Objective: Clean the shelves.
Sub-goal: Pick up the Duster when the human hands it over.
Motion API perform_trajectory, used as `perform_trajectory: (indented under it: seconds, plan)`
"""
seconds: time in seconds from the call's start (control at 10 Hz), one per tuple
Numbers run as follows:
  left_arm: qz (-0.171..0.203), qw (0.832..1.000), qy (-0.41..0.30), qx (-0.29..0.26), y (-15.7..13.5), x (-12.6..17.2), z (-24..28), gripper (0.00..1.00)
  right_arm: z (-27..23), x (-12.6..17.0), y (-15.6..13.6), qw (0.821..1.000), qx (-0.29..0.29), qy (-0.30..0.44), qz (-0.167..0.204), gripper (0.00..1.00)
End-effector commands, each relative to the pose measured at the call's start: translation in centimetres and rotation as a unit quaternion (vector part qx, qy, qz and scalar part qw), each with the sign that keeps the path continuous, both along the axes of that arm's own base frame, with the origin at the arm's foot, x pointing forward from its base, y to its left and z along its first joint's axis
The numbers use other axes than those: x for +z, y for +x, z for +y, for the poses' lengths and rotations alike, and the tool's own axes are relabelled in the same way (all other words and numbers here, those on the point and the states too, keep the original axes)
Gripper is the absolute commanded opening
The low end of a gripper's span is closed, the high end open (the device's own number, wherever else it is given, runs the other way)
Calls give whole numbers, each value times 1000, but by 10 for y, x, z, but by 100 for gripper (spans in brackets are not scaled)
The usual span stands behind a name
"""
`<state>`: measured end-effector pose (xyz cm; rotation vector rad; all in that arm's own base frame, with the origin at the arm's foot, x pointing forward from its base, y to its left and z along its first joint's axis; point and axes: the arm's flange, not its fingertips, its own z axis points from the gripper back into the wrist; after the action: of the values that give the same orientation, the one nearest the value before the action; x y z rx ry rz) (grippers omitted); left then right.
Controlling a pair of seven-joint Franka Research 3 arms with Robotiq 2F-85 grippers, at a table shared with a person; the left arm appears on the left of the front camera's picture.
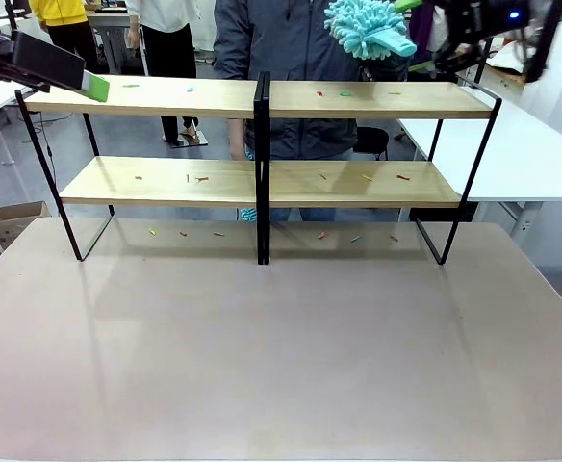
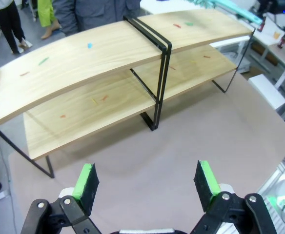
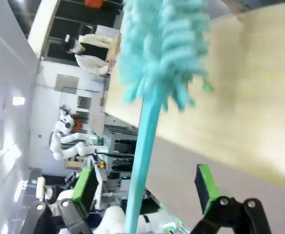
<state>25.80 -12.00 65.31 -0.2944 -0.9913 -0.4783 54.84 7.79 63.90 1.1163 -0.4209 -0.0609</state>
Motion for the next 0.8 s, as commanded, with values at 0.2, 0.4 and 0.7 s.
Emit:
perform_trajectory:
  seconds: [0.2,0.4,0.7]
  plan:
    - [-2,1000,-1,0,-1,1,1,100,4,8,18,1000,5,15,11,100]
    - [-2,1000,-1,0,-1,1,1,100,3,7,15,1000,10,4,22,43]
    - [-2,1000,-1,0,-1,1,1,100,4,3,13,999,17,10,27,0]
